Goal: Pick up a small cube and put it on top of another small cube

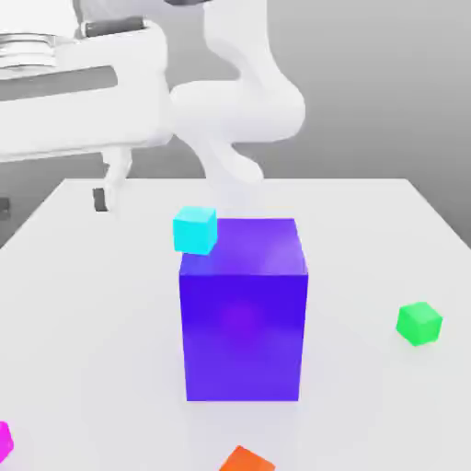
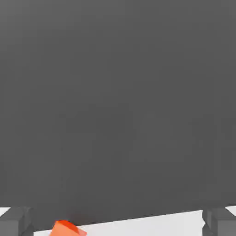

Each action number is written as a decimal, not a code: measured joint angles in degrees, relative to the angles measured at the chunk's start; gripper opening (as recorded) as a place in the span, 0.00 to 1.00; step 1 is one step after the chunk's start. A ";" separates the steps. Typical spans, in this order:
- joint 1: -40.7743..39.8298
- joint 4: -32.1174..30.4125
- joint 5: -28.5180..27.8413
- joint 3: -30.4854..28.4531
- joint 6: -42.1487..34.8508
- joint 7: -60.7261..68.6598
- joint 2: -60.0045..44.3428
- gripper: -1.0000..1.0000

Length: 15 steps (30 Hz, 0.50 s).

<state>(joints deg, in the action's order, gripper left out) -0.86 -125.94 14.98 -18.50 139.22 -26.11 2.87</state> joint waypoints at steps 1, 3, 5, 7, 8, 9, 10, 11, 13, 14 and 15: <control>-0.79 0.28 0.78 -0.34 0.35 1.00 -2.09 0.50; -2.32 0.84 2.13 -0.69 1.10 2.84 -6.21 0.50; -3.53 1.38 3.16 -0.98 1.91 4.44 -10.26 0.50; -4.77 1.90 3.92 -1.32 2.76 5.90 -14.23 0.50; -5.43 2.15 4.19 -1.53 3.22 6.55 -16.18 0.50; -6.12 2.40 4.36 -1.73 3.69 7.14 -18.11 0.50; -6.78 2.64 4.48 -1.98 4.19 7.68 -20.01 0.50; -7.46 2.87 4.50 -2.22 4.70 8.17 -21.89 0.50; -8.78 3.32 4.35 -2.77 5.77 9.02 -25.57 0.50; -9.43 3.53 4.16 -3.08 6.34 9.37 -27.37 0.50; -10.03 3.77 4.03 -3.37 6.97 9.73 -29.17 0.50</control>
<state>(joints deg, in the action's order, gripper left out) -10.89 -122.17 19.00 -21.86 146.19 -16.38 -26.30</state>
